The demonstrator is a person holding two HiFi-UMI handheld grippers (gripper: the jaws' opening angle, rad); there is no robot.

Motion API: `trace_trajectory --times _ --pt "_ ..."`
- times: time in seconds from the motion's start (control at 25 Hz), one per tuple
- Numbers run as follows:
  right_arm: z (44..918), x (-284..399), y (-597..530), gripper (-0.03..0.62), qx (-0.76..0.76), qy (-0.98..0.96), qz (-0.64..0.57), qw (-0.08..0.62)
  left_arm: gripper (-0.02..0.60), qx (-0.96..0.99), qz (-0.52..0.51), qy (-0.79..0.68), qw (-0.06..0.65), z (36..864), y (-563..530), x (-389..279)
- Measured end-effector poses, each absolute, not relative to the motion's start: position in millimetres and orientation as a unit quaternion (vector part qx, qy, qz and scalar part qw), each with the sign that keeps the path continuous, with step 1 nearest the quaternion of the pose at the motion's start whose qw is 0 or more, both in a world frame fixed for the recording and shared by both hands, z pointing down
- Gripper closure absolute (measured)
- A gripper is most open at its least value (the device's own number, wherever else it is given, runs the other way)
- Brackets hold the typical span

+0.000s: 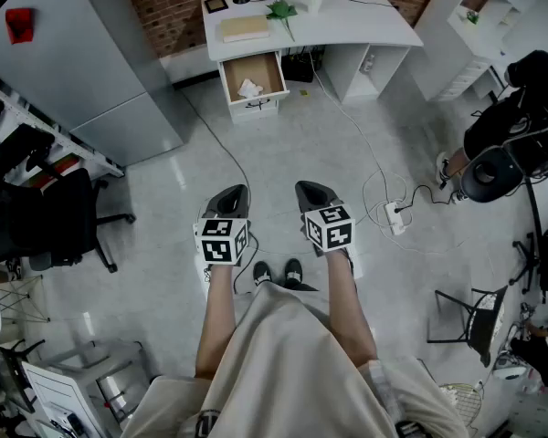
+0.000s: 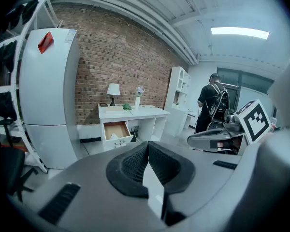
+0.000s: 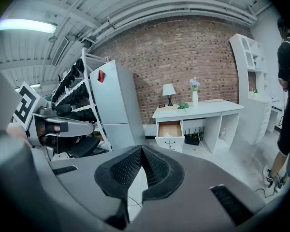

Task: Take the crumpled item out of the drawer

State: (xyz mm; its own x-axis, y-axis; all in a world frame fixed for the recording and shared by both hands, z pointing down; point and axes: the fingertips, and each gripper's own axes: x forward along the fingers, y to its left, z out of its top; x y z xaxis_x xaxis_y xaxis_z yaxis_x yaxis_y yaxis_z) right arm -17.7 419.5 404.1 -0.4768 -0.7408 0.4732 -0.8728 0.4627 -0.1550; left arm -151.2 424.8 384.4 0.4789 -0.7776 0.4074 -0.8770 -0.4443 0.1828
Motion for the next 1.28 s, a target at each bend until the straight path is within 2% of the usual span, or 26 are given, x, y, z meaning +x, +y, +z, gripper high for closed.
trace_trajectory --times 0.52,0.72,1.28 --pt "407.7 -48.5 408.8 0.569 0.478 -0.839 0.178 0.187 0.566 0.838 0.127 -0.495 0.193 389.9 410.6 -186.9" --pt "412.2 -60.3 404.5 0.569 0.493 -0.835 0.172 0.172 0.566 0.842 0.129 -0.491 0.183 392.8 401.7 -201.6" --pt "420.6 -46.2 363.6 0.569 0.498 -0.832 0.195 0.147 0.566 0.845 0.103 -0.497 0.169 386.0 360.0 -213.6"
